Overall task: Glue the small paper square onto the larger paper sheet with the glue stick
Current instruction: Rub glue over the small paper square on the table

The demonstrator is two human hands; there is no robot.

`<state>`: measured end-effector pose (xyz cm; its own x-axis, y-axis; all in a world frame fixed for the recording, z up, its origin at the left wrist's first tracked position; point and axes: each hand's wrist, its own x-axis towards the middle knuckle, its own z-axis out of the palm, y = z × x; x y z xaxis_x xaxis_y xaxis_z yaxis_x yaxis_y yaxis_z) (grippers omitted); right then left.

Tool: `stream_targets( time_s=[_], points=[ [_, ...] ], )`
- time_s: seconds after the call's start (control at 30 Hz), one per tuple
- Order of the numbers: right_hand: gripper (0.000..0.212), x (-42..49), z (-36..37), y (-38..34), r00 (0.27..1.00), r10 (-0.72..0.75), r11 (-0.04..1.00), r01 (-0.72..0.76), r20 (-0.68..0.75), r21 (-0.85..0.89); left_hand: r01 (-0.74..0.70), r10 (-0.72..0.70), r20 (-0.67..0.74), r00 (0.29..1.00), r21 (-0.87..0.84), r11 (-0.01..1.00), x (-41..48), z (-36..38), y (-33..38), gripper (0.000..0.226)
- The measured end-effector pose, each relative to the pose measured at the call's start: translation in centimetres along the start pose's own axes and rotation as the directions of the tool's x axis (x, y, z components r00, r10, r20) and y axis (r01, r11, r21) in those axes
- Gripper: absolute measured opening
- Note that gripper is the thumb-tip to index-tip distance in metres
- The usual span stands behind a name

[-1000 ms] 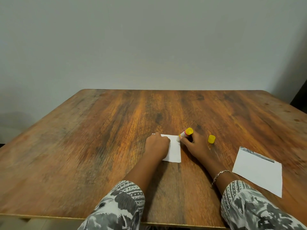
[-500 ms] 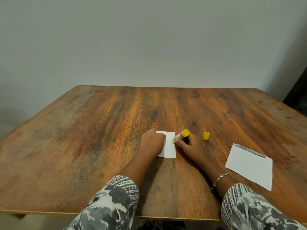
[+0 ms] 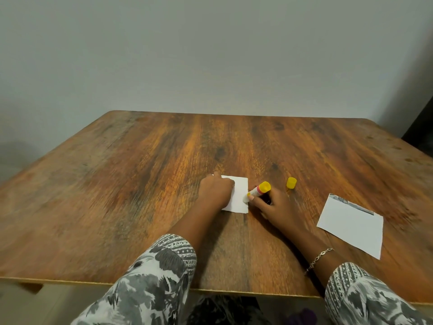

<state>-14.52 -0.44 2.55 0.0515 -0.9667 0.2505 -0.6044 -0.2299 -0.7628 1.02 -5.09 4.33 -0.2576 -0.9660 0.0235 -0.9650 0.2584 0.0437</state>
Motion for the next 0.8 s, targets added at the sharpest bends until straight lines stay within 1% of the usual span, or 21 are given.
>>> stream_targets(
  time_s=[0.1,0.23,0.33,0.43,0.53,0.6,0.63,0.7,0.8],
  points=[
    [0.016,-0.5,-0.1,-0.2,1.0,0.006,1.0,-0.006,0.012,0.008,-0.001,0.001,0.008,1.0,-0.003,1.0,0.1,0.0,-0.1,0.036],
    [0.011,-1.3,-0.3,-0.6,1.0,-0.026,1.0,0.025,0.011,0.015,-0.009,0.009,0.008,1.0,0.001,1.0,0.2,0.0,-0.1,0.036],
    [0.012,-1.6,-0.3,-0.7,1.0,-0.012,1.0,0.012,0.014,0.025,-0.016,0.016,0.0,1.0,0.003,1.0,0.2,0.1,-0.2,0.037],
    [0.005,-1.9,-0.3,-0.9,0.999,-0.03,0.998,0.028,0.017,0.058,-0.021,0.021,-0.006,1.0,0.005,1.0,0.2,0.1,-0.2,0.037],
    [0.019,-2.1,-0.4,-1.1,0.999,-0.024,0.996,0.021,0.035,0.084,-0.021,0.021,-0.005,1.0,0.012,1.0,0.2,0.2,-0.2,0.038],
    [0.021,-2.1,-0.4,-1.0,1.0,0.001,0.989,-0.004,0.021,0.148,-0.021,0.021,0.0,1.0,0.02,1.0,0.1,0.2,-0.3,0.038],
    [0.018,-2.0,-0.5,-0.9,1.0,0.019,0.979,-0.02,0.01,0.201,-0.024,0.024,0.001,1.0,0.025,0.999,0.1,0.2,-0.3,0.038],
    [0.011,-1.8,-0.6,-0.8,0.998,0.065,0.95,-0.059,-0.011,0.305,-0.033,0.034,-0.008,0.999,0.033,0.999,0.0,0.2,-0.3,0.037],
    [0.01,-1.8,-0.7,-0.7,0.987,0.156,0.892,-0.127,-0.033,0.433,-0.037,0.039,-0.039,0.998,0.044,0.998,-0.2,0.4,-0.3,0.037]
  ],
)
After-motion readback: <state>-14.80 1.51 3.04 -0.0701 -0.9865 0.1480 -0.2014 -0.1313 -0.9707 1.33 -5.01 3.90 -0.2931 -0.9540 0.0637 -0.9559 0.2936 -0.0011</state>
